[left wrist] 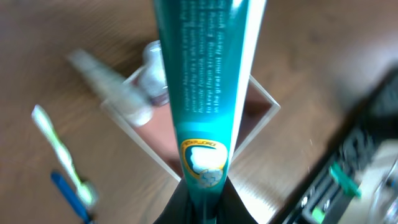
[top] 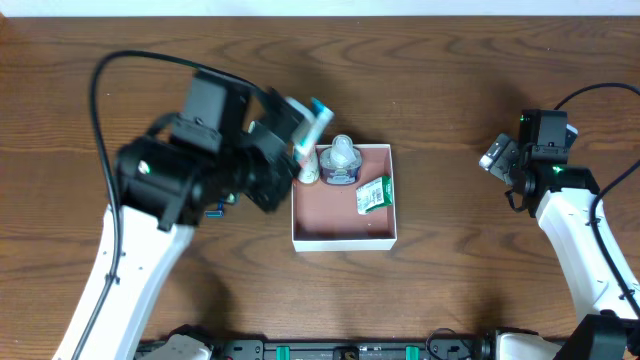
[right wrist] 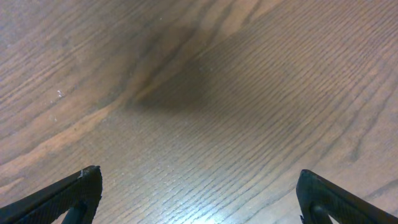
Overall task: Pack container
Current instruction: 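Carry the toothpaste tube into the box and lay it down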
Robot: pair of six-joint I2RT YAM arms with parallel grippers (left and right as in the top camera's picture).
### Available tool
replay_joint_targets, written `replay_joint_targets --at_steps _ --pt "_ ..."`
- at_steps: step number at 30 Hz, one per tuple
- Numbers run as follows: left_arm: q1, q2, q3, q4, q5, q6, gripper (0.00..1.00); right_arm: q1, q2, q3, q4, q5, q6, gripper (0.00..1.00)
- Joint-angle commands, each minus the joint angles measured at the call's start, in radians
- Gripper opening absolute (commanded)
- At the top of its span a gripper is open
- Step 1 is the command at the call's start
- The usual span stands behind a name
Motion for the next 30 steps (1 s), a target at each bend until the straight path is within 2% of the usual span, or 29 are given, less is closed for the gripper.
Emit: replay_joint_targets --at_steps 1,5,9,10,11,12,17,23,30 --pt "-0.063 0.006 -0.013 -0.008 0.014 0.211 0.07 -0.008 0.005 0.005 0.0 0.014 0.014 0.99" --pt "-0.103 0.039 -0.077 -0.007 0.014 0.345 0.07 -0.008 0.005 0.005 0.0 0.014 0.014 0.99" --pt "-0.114 0.099 -0.126 -0.005 0.015 0.405 0.08 -0.008 0.005 0.005 0.0 0.014 0.014 0.99" --pt "-0.114 0.118 -0.134 -0.002 0.015 0.405 0.17 -0.008 0.005 0.005 0.0 0.014 0.014 0.99" --pt "-0.114 0.135 -0.135 0.002 0.015 0.405 0.32 -0.008 0.005 0.005 0.0 0.014 0.014 0.99" --pt "-0.114 0.152 -0.135 0.007 0.015 0.404 0.38 -0.008 0.005 0.005 0.0 0.014 0.014 0.99" --pt "-0.115 0.211 -0.135 0.063 0.02 0.404 0.57 -0.008 0.005 0.005 0.0 0.014 0.014 0.99" --pt "-0.115 0.199 -0.134 0.112 0.119 0.387 0.57 -0.008 0.005 0.005 0.0 0.014 0.014 0.99" --pt "-0.075 0.095 -0.108 0.096 0.105 0.196 0.57 -0.008 0.005 0.005 0.0 0.014 0.014 0.99"
